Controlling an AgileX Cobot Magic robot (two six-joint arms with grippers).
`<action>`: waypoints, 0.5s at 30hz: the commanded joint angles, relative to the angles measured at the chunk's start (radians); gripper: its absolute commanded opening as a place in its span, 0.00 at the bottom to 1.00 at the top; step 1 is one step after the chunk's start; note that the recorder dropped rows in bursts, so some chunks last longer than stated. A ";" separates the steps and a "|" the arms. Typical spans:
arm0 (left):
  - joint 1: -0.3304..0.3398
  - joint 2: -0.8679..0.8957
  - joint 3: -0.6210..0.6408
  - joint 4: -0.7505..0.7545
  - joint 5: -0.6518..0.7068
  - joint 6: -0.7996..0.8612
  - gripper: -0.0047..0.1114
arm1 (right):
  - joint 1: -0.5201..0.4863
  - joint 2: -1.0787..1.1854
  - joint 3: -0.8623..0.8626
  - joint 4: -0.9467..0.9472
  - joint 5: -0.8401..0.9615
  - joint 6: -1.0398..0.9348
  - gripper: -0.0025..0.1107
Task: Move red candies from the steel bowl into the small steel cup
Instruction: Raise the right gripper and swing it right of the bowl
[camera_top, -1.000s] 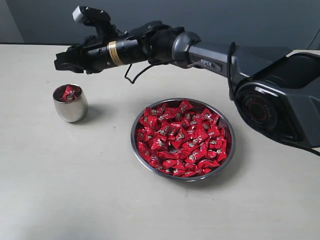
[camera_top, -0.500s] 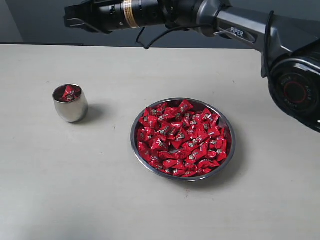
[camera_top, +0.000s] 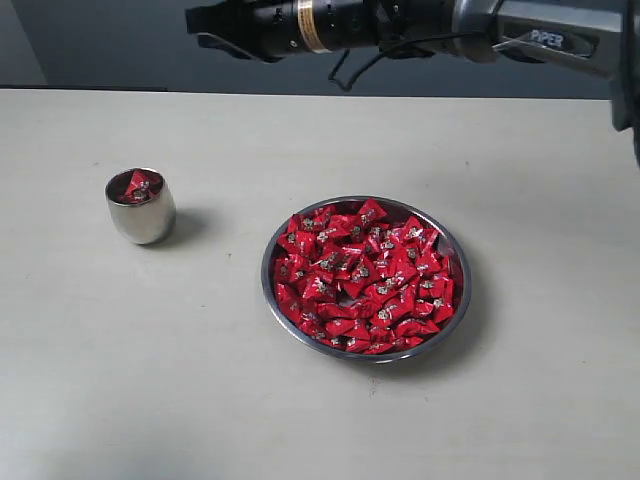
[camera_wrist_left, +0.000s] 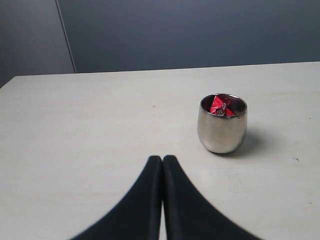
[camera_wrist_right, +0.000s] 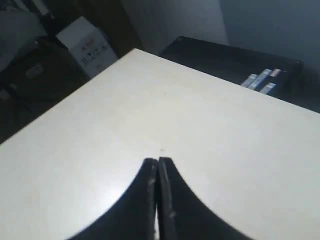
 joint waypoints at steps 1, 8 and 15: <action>0.001 -0.004 0.004 0.001 0.001 -0.001 0.04 | -0.050 -0.117 0.161 0.002 0.081 -0.088 0.02; 0.001 -0.004 0.004 0.001 0.001 -0.001 0.04 | -0.153 -0.346 0.428 0.002 0.203 -0.245 0.02; 0.001 -0.004 0.004 0.001 0.001 -0.001 0.04 | -0.169 -0.582 0.712 0.002 0.418 -0.341 0.02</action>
